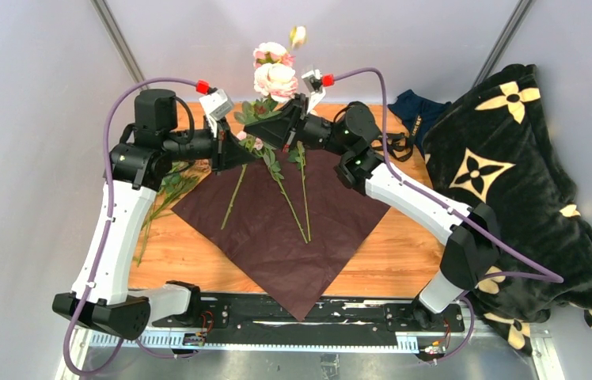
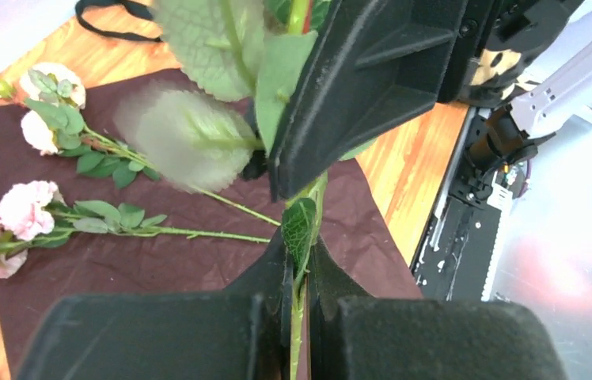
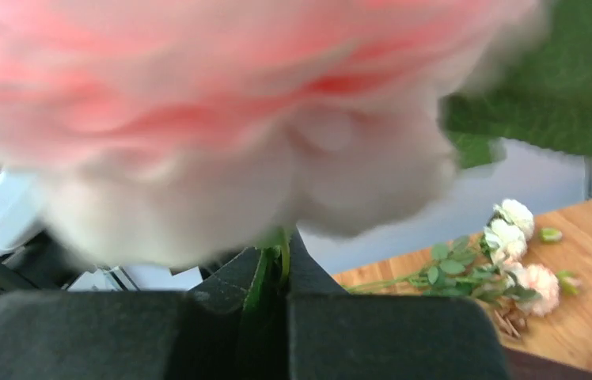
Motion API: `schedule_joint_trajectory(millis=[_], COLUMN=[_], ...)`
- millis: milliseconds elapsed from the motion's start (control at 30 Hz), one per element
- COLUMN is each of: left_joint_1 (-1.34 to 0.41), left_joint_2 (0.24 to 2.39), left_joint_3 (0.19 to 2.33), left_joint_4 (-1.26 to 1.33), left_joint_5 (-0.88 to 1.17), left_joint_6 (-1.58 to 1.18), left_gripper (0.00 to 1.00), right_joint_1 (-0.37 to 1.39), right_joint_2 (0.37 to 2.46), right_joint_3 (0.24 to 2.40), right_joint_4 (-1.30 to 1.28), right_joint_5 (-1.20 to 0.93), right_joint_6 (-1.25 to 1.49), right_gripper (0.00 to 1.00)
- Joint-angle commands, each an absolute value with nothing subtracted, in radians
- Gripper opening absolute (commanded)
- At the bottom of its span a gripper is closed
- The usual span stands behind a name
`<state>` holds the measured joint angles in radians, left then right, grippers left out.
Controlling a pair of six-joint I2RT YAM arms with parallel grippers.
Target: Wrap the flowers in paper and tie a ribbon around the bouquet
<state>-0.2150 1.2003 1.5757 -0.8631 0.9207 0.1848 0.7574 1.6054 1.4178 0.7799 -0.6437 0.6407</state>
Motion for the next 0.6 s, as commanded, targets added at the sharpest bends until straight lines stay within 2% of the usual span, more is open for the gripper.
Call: schedule_joint_trajectory(millis=[0,33,67,100,133,233,333,433,567], left_joint_1=[-0.239,-0.239,-0.239,-0.238,-0.238,-0.227,-0.150,-0.032,0.104], left_joint_2=[1.194,1.195,1.195,1.193,1.185,1.179,1.191,1.220,1.269], left_joint_3=[1.554,1.562,1.573,1.582,1.580,1.541,1.459,1.386,1.312], left_joint_4=[-0.893,-0.920,-0.944,-0.957,-0.965,-0.964,-0.957,-0.922,-0.876], left_joint_5=[0.895,0.832,0.746,0.631,0.454,0.145,-0.029,-0.071,-0.100], left_joint_6=[0.189,0.210,0.235,0.253,0.275,0.371,0.436,0.472,0.512], left_gripper=[0.16,0.57,0.92,0.99,1.00,1.00,1.00,1.00,1.00], right_joint_1=[0.759,0.752,0.734,0.712,0.687,0.642,0.625,0.607,0.592], right_joint_2=[1.600,1.593,1.597,1.626,1.670,1.824,2.039,2.210,2.343], right_joint_3=[1.464,1.481,1.543,1.615,1.697,1.958,2.192,2.372,2.464], right_joint_4=[0.643,0.519,0.297,0.121,-0.063,-0.531,-0.815,-0.946,-0.889], right_joint_5=[-0.541,-0.495,-0.454,-0.425,-0.382,-0.305,-0.271,-0.268,-0.245], right_joint_6=[0.613,0.583,0.534,0.480,0.415,0.274,0.165,0.151,0.192], right_gripper=[0.00,0.00,0.00,0.00,0.00,0.00,0.00,0.00,0.00])
